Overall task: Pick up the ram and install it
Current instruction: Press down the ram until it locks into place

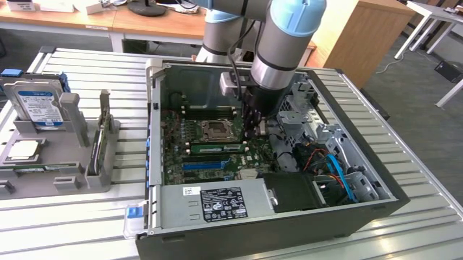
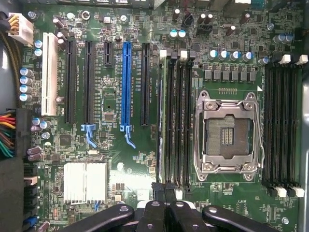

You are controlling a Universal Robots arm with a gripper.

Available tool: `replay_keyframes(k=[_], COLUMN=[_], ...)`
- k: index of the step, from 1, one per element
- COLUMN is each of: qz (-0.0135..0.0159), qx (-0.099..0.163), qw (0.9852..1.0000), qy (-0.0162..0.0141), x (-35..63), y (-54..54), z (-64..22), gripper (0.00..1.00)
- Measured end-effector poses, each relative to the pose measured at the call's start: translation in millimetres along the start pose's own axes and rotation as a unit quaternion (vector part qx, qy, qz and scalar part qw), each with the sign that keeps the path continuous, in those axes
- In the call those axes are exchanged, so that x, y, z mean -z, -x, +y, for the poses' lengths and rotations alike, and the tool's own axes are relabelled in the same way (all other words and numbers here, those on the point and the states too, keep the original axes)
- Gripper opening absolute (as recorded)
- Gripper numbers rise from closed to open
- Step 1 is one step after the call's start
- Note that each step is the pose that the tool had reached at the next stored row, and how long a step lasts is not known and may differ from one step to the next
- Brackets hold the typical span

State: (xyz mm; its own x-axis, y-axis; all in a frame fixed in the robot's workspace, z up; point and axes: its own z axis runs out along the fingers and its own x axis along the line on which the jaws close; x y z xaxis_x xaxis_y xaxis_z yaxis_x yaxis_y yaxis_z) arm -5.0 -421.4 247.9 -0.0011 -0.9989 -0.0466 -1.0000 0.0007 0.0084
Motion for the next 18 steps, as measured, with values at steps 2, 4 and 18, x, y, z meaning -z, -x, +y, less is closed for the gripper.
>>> replay_keyframes(k=[2, 4, 18], qz=[0.0, 0.0, -0.0001], qx=[0.0, 0.0, 0.0], qw=[1.0, 1.0, 1.0], qy=[0.0, 0.0, 0.0], x=[-1.0, -1.9, -5.8], y=[0.0, -0.1, -0.1], z=[0.0, 0.0, 0.0], gripper=[0.11, 0.11, 0.11])
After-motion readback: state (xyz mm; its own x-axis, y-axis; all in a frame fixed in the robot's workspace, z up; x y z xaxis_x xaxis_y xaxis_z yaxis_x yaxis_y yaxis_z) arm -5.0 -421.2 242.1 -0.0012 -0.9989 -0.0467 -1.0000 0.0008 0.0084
